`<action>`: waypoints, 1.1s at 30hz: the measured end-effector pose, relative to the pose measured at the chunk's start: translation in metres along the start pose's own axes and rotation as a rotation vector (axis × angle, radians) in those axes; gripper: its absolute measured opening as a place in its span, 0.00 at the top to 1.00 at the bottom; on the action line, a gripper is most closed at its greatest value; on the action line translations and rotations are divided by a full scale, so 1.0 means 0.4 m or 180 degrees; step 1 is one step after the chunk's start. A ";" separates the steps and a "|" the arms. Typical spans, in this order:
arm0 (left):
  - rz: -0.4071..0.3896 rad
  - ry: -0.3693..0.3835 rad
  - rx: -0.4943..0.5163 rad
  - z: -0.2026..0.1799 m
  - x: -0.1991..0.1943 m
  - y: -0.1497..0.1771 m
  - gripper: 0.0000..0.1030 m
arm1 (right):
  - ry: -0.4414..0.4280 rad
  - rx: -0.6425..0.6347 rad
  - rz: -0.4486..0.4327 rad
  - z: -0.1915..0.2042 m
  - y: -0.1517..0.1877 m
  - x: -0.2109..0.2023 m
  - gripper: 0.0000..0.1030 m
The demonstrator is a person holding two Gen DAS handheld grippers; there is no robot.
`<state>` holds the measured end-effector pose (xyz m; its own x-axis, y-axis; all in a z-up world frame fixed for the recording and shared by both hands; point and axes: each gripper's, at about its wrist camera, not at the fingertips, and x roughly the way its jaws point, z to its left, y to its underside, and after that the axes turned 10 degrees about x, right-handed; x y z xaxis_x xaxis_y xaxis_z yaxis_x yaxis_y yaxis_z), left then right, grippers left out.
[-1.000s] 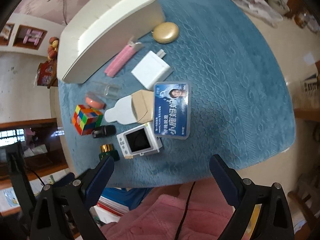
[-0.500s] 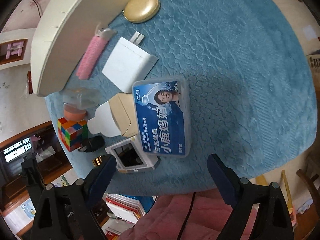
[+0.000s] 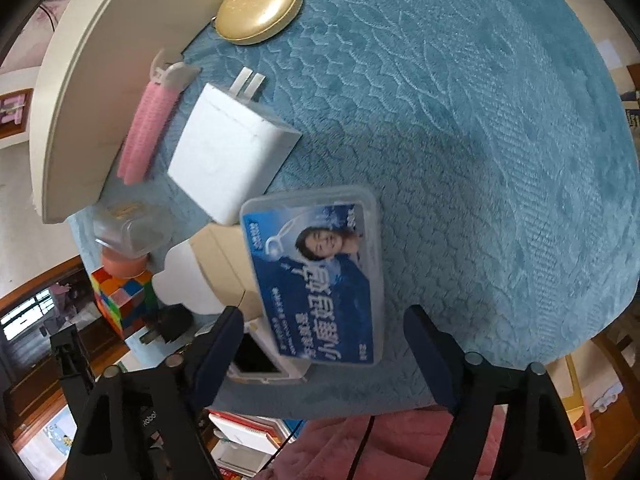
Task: Organize rigid objects
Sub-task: 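Grasp the green gold-lidded jar with the left tool while the right tool grasps the blue box, then lift and carry the jar with the left tool while the right tool carries the blue box to the tray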
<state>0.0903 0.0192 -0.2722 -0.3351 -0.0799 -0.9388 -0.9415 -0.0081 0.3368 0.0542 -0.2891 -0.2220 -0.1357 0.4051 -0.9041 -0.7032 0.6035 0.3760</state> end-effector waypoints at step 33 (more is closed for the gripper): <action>0.0016 0.0152 -0.0492 -0.004 0.008 0.003 0.54 | 0.0055 -0.0056 0.0144 0.006 -0.039 0.018 0.36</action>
<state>0.0882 0.0175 -0.2747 -0.3343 -0.1277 -0.9338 -0.9221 -0.1607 0.3521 0.0656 -0.2939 -0.2339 -0.1797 0.4196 -0.8897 -0.7081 0.5727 0.4131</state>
